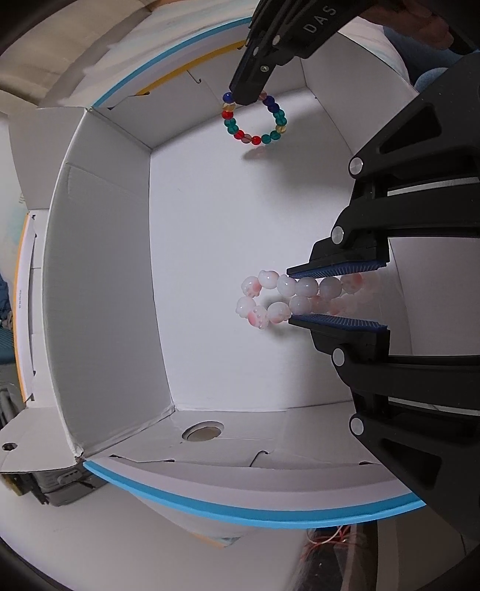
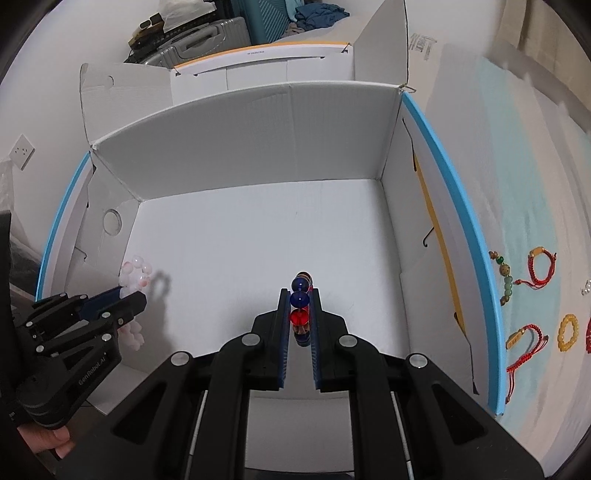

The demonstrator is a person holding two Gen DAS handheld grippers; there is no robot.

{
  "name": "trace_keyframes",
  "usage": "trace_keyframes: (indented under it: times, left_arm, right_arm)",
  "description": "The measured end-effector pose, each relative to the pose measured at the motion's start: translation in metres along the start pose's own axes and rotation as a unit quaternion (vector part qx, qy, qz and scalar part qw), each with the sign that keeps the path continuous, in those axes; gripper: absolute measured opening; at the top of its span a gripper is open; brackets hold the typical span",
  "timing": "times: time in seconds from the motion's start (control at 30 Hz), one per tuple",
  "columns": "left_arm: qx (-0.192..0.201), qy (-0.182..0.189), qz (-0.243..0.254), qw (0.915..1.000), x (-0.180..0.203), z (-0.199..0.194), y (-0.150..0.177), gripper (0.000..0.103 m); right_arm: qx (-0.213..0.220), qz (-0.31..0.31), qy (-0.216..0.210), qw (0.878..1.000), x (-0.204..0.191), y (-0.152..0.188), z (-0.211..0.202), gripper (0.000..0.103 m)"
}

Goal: Organize jewelry
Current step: 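Carry both held bracelets over the open white box, then open both tools to drop the bracelets into the box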

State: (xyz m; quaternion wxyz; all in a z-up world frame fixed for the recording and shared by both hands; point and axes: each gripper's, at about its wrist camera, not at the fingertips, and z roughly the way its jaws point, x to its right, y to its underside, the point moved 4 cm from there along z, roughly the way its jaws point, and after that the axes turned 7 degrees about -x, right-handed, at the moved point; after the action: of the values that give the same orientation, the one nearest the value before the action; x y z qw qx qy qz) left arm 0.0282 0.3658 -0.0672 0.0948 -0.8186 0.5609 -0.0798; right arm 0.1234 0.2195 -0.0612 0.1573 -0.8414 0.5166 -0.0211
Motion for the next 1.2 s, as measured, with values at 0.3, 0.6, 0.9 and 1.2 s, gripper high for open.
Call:
trace_keyframes:
  times: [0.3,0.6,0.9,1.2]
  left_arm:
    - [0.006,-0.005,0.000,1.0000,0.002,-0.003,-0.002,0.022]
    - [0.039,-0.020,0.000,0.9990,0.005,-0.028,0.003,0.053]
    - [0.078,-0.037,0.007,0.9963,0.017,-0.053,0.011,0.085]
    - [0.109,-0.032,0.024,0.9932,0.040,-0.074,0.014,0.097]
  right_arm:
    - [-0.004,0.002,-0.001,1.000,0.001,0.001,0.002,0.012]
    - [0.024,-0.003,-0.013,1.000,0.000,0.000,-0.024,0.054]
    - [0.069,-0.011,-0.012,0.997,-0.001,0.002,-0.064,0.087]
    - [0.103,-0.004,-0.004,0.995,0.014,0.009,-0.099,0.095]
